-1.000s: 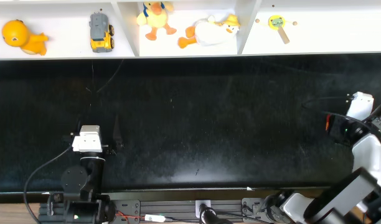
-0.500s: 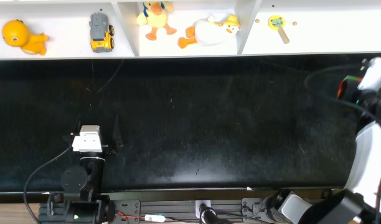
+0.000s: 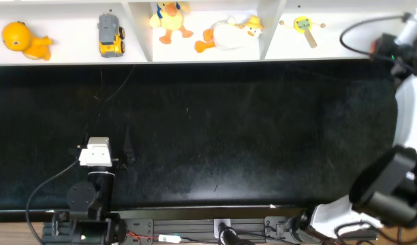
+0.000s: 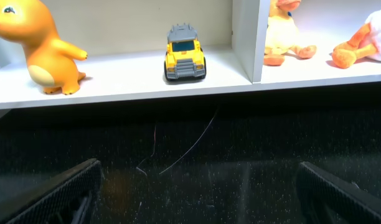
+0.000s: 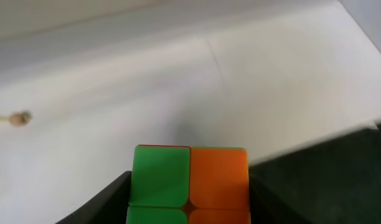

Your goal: Store Toys

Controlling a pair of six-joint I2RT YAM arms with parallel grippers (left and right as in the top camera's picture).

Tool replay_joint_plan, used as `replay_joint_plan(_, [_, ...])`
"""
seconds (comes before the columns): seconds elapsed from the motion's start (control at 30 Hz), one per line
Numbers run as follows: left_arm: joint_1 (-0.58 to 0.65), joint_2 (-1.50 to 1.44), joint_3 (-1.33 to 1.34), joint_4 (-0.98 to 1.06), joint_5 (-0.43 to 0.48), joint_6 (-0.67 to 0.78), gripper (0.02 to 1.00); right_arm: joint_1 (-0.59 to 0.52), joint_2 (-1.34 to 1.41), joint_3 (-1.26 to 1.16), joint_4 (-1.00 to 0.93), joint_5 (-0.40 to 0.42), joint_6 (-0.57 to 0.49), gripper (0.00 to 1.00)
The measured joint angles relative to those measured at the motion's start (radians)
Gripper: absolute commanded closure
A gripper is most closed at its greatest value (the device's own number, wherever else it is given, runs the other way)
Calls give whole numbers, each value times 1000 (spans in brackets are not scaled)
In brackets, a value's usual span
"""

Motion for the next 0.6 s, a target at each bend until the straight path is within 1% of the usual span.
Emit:
replay_joint_plan(0.13, [0, 0, 0, 0, 0, 0, 20, 44, 103, 113, 2, 38, 6, 461])
replay_joint_plan(0.17, [0, 0, 0, 0, 0, 0, 20, 53, 132, 143, 3, 45, 7, 450])
replay_joint_plan(0.2, [0, 0, 0, 0, 0, 0, 20, 56, 154, 158, 3, 52, 8, 413])
replay_joint_plan(0.23, [0, 0, 0, 0, 0, 0, 20, 61, 177, 176, -5, 64, 10, 329])
replay_joint_plan(0.27, [0, 0, 0, 0, 0, 0, 20, 63, 198, 191, -2, 74, 15, 194])
replay_joint_plan(0.3, [0, 0, 0, 0, 0, 0, 20, 66, 217, 202, 3, 87, 17, 34])
replay_joint_plan(0.33, [0, 0, 0, 0, 0, 0, 20, 70, 232, 208, 3, 101, 15, 5])
replay_joint_plan(0.47, [0, 0, 0, 0, 0, 0, 20, 88, 250, 211, -16, 146, 10, 5])
replay_joint_plan(0.6, [0, 0, 0, 0, 0, 0, 20, 93, 248, 214, -52, 166, 11, 3])
